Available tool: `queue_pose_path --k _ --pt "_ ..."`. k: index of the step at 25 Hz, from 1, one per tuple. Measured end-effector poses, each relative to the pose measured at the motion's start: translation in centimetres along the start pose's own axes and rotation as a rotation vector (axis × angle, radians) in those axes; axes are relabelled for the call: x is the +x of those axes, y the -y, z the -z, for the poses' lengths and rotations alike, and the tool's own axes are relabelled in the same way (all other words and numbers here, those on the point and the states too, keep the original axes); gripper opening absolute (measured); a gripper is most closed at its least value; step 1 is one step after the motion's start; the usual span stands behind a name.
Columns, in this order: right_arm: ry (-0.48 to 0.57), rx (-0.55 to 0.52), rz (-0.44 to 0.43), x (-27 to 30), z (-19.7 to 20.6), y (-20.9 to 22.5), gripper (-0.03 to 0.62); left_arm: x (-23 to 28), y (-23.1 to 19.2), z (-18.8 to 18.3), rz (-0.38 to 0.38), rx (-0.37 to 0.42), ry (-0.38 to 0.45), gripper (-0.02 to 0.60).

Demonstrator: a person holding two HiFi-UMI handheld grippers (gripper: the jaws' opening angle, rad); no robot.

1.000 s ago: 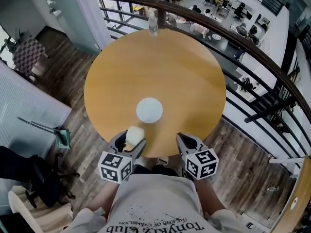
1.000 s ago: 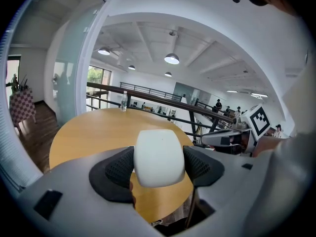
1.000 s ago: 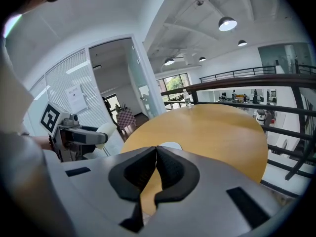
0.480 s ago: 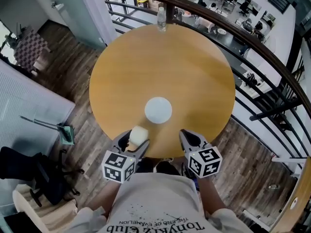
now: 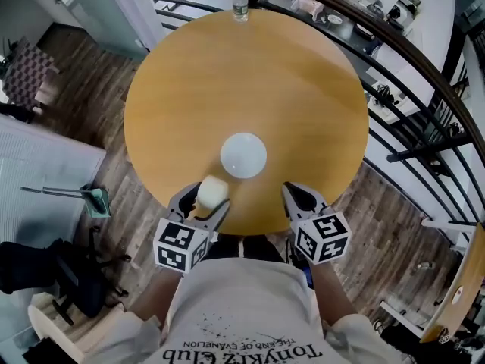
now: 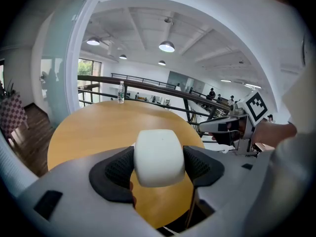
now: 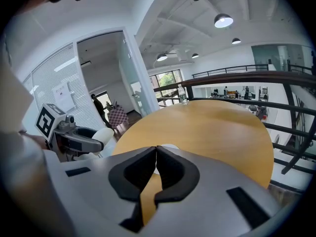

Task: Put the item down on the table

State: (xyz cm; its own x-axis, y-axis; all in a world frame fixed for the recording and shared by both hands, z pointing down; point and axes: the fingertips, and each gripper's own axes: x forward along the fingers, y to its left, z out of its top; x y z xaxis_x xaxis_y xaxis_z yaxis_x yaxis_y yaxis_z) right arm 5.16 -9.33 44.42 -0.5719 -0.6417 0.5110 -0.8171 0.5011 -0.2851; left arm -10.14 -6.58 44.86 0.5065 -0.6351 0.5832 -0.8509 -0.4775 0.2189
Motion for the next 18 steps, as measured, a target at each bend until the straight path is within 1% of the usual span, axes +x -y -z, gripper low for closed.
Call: queue_pose_path --k 5,12,15,18 --pt "-0.022 0.011 0.009 1.5 0.7 0.5 0.026 2.4 -1.4 0.8 0.006 0.002 -0.043 0.325" --pt "-0.041 0.033 0.021 2.9 1.1 3.1 0.026 6.3 -1.8 0.7 0.01 0.017 -0.08 0.325" --pt "-0.049 0.047 0.03 3.4 1.3 4.6 0.026 8.6 -2.1 1.0 0.01 0.014 -0.107 0.325" --pt "-0.062 0.054 0.041 4.1 1.3 5.2 0.026 10.2 -2.8 1.1 0.011 0.009 -0.131 0.325"
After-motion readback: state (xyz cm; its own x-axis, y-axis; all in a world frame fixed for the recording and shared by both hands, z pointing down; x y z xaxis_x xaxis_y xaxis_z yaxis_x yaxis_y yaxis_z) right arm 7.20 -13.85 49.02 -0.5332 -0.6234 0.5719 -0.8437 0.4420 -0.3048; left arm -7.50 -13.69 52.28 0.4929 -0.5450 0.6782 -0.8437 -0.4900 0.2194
